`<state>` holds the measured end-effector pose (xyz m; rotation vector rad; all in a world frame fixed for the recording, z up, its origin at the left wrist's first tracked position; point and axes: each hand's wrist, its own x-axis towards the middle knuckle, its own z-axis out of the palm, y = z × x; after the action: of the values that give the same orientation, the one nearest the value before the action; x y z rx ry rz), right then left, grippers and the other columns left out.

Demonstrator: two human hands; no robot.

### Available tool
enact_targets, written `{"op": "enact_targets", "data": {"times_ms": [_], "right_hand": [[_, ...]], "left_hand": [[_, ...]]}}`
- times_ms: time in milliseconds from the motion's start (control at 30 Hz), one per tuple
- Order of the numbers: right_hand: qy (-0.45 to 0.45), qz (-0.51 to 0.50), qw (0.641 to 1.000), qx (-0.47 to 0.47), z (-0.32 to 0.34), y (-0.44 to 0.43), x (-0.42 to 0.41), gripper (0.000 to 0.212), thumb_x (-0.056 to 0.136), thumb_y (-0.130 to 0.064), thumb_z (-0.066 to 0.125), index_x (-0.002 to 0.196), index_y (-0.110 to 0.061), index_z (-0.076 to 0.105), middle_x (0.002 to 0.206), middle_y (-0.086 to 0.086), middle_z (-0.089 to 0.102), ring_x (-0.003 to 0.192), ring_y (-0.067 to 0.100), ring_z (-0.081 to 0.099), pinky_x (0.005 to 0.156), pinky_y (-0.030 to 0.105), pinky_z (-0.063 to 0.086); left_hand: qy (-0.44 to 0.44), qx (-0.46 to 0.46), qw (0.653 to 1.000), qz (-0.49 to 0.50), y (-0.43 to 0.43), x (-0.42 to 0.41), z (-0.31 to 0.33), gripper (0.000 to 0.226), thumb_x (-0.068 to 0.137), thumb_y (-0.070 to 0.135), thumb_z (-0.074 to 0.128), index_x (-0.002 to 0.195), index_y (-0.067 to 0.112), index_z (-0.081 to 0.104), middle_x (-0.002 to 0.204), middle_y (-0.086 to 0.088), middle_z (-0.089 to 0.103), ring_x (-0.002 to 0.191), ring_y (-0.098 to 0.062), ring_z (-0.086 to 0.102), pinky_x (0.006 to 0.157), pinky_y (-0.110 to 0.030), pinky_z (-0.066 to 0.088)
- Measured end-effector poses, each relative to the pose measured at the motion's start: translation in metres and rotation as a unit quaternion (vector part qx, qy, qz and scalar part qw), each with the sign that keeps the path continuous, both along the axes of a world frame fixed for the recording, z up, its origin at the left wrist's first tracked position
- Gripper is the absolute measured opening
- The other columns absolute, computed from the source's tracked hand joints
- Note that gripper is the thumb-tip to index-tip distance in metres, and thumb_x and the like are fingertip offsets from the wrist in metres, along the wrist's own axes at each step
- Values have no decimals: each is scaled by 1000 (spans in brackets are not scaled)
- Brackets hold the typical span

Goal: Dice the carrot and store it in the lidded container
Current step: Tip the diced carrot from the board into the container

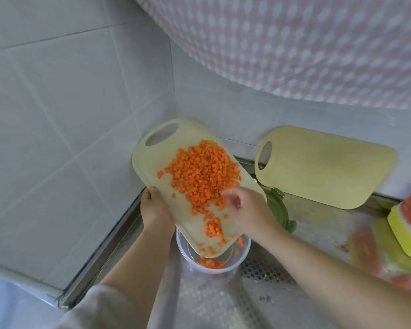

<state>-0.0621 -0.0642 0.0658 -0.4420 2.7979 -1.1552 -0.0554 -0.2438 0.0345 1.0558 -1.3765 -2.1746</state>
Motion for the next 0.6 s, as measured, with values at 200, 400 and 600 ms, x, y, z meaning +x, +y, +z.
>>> {"op": "enact_targets", "data": {"times_ms": [200, 400, 600], "right_hand": [[103, 68, 988, 90, 22, -16, -34, 49, 93, -6, 48, 140, -18, 43, 141, 2, 39, 130, 18, 37, 107, 26, 33], [91, 104, 978, 156, 11, -30, -29, 52, 93, -8, 48, 143, -17, 38, 137, 4, 34, 128, 21, 35, 101, 29, 39], [49, 134, 979, 143, -16, -15, 11, 48, 94, -9, 46, 142, -15, 37, 136, 2, 32, 124, 19, 39, 101, 33, 41]], "left_hand": [[5, -48, 999, 9, -3, 0, -8, 27, 99, 18, 34, 92, 29, 58, 91, 0, 66, 85, -23, 63, 83, -40, 54], [10, -40, 999, 18, -3, -1, -9, 27, 101, 21, 35, 89, 31, 57, 92, 1, 66, 86, -21, 63, 84, -39, 54], [14, -27, 999, 25, -4, -2, -11, 27, 101, 22, 35, 89, 33, 58, 95, 2, 67, 88, -20, 65, 90, -44, 54]]}}
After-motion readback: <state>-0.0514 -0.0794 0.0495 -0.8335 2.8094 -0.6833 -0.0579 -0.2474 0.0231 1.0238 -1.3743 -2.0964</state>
